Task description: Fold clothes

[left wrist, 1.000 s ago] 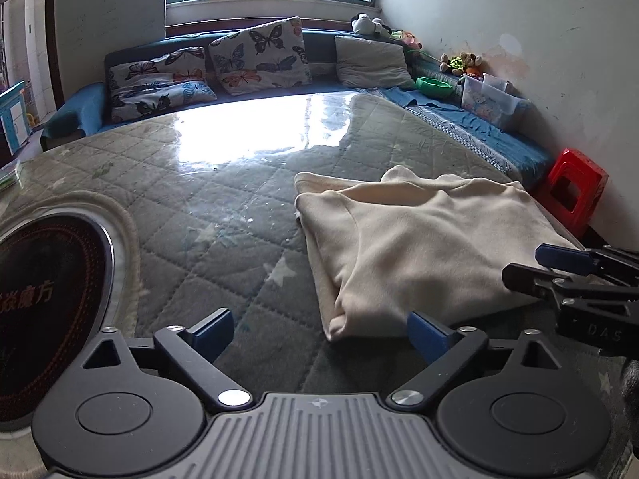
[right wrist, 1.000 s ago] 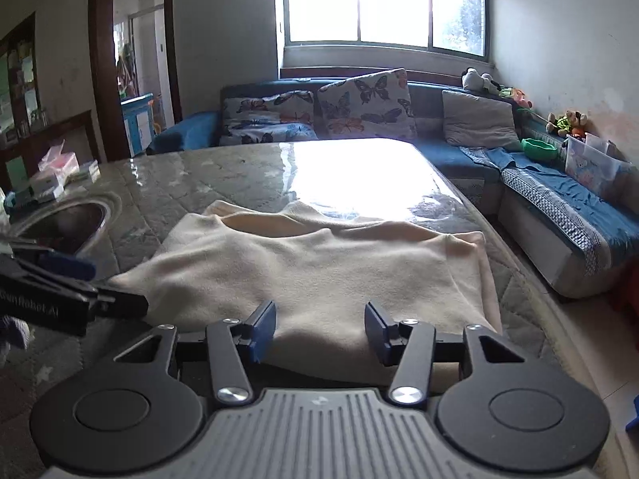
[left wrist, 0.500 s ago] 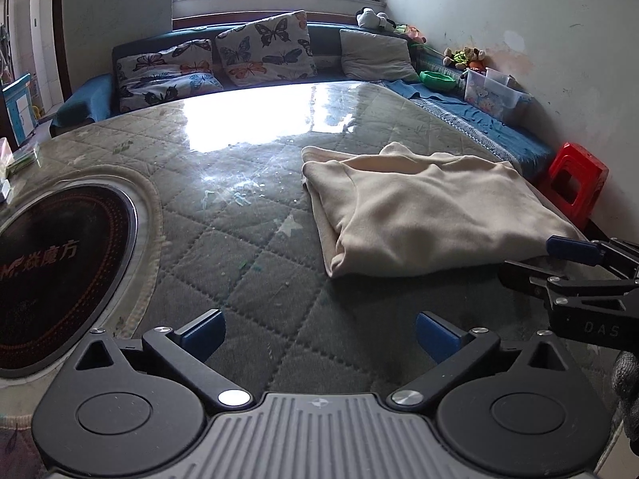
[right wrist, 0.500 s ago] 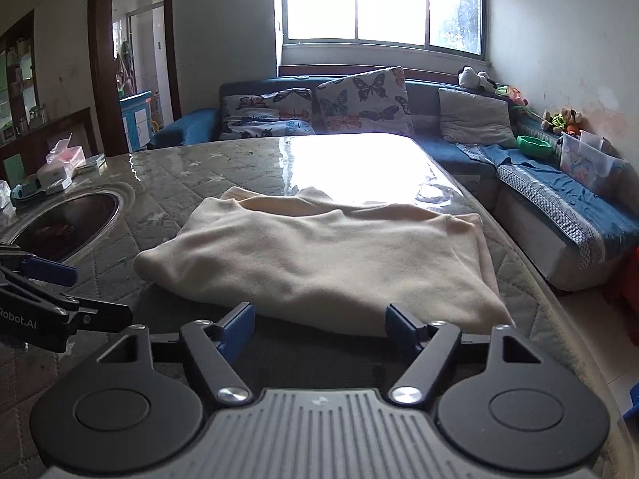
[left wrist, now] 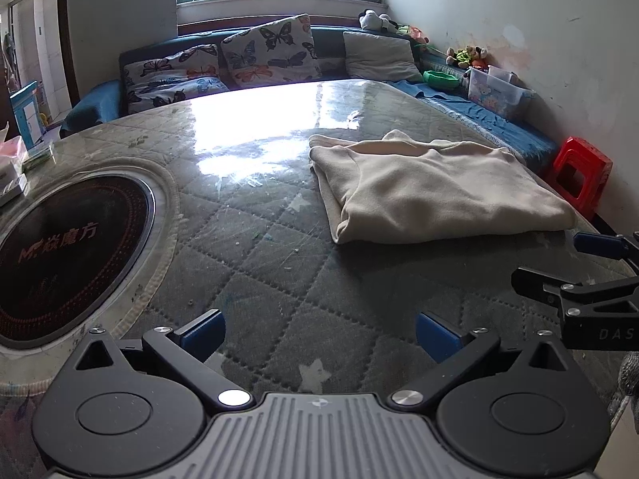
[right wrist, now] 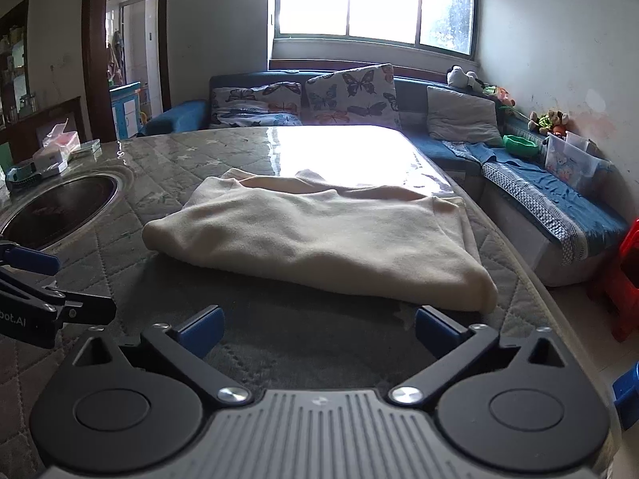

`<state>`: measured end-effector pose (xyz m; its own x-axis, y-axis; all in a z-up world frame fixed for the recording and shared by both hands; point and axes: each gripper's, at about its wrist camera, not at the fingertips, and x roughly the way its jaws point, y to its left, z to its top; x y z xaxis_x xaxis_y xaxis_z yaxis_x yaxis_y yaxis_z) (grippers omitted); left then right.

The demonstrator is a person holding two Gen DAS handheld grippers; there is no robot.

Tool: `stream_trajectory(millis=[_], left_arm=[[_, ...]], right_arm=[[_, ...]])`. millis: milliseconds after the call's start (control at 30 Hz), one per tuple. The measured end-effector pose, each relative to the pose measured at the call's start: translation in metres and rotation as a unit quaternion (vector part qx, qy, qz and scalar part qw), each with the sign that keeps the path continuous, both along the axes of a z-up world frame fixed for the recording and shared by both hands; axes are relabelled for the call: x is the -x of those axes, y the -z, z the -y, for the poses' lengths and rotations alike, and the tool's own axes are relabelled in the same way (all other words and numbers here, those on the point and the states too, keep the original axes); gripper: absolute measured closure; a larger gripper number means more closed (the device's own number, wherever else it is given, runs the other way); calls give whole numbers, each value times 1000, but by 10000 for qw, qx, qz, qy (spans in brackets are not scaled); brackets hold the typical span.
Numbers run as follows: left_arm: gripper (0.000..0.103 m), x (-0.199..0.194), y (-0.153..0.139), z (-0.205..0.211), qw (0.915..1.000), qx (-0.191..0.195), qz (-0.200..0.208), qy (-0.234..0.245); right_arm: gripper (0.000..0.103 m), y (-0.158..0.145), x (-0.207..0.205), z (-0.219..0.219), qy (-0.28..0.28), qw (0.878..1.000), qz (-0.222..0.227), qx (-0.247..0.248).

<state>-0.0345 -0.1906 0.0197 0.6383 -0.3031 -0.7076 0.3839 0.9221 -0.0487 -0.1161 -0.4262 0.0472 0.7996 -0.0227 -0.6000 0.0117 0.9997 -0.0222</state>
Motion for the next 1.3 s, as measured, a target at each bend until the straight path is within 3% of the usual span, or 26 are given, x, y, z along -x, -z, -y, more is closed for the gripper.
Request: stream_trajectory(millis=[1300], left_arm=[[0,39,-4,20,9991,-133,264,303]], right_arm=[[0,-3,26,-1,262,9996,32,-88]])
